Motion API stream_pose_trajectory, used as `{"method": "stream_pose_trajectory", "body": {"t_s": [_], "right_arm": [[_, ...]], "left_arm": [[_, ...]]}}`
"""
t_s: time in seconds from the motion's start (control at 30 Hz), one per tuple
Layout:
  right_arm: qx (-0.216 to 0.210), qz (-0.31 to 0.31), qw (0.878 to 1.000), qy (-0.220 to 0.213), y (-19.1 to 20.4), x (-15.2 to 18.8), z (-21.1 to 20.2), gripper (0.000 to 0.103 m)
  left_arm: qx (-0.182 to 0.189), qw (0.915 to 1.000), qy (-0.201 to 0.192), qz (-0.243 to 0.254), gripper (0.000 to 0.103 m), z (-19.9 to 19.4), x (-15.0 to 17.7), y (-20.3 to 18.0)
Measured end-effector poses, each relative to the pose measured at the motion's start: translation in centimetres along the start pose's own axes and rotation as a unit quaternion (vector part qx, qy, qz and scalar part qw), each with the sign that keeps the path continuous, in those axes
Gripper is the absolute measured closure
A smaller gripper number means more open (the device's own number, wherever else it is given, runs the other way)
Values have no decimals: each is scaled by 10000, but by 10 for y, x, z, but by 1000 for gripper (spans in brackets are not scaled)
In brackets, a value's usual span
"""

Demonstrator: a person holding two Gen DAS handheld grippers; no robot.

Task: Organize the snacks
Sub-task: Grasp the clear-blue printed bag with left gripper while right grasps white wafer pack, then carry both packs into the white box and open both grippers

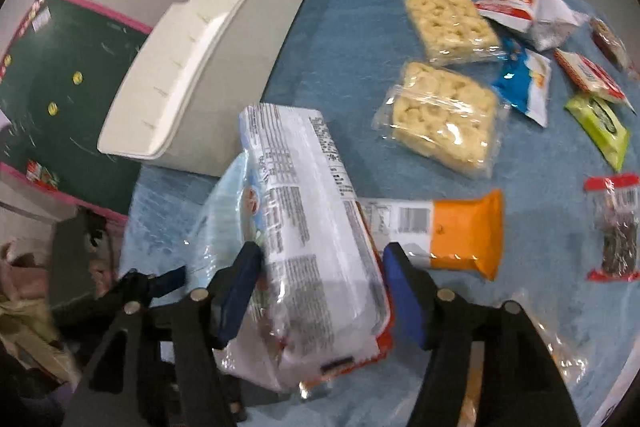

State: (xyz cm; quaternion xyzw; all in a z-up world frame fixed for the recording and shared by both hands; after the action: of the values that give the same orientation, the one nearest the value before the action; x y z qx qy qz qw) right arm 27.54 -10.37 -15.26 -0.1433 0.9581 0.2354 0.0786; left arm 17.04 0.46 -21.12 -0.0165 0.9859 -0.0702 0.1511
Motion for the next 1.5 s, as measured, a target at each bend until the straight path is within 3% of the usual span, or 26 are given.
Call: {"method": "stream_pose_trajectory", "body": {"t_s": [0.03, 0.13, 0.3, 0.47, 0.67, 0.87, 1.03, 1.23, 1.47, 1.5], "right_arm": [[-51, 49, 10000, -36, 0, 0, 0, 44], [25, 41, 9998, -172, 2, 6, -10, 47], [-41, 261, 9990, -373, -4, 22, -33, 49], [-172, 445, 9962, -728, -3, 32, -67, 50], [-482, 456, 9909, -1171, 21, 29, -105, 50], [-715, 339, 9832, -1647, 63, 1, -131, 50], [-713, 440, 9810, -1751, 86, -35, -127, 50], [-633, 716, 9830, -1568, 107, -89, -86, 50], [-258, 961, 9893, -1070, 121, -125, -5, 49], [-258, 983, 9904, -932, 121, -126, 5, 48]], "left_arm": [[9, 10000, -15, -23, 28, -5, 3, 5], [-9, 9999, -64, -89, 37, -18, 9, 15], [46, 9995, -211, -214, 40, -48, 22, 35], [105, 9974, -693, -187, 41, -98, 23, 46], [166, 9905, -1331, -304, 41, -153, 6, 60], [-150, 9823, -1805, -472, 41, -199, -27, 93], [-450, 9833, -1608, -720, 41, -189, -82, 133], [-1039, 9828, -1187, -963, 41, -137, -141, 167], [-1233, 9811, -859, -1219, 37, -92, -156, 190], [-1268, 9812, -816, -1208, 33, -88, -156, 191]]}}
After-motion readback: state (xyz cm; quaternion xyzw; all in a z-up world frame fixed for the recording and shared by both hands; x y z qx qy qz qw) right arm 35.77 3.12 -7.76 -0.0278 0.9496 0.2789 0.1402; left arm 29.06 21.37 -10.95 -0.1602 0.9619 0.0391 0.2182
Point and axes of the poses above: each gripper's, at about its wrist camera, not at the fingertips, and z roughly the way its jaws point, y to its left, x to its underside, the point moved 2 cm from there along z, roughly the way its jaws point
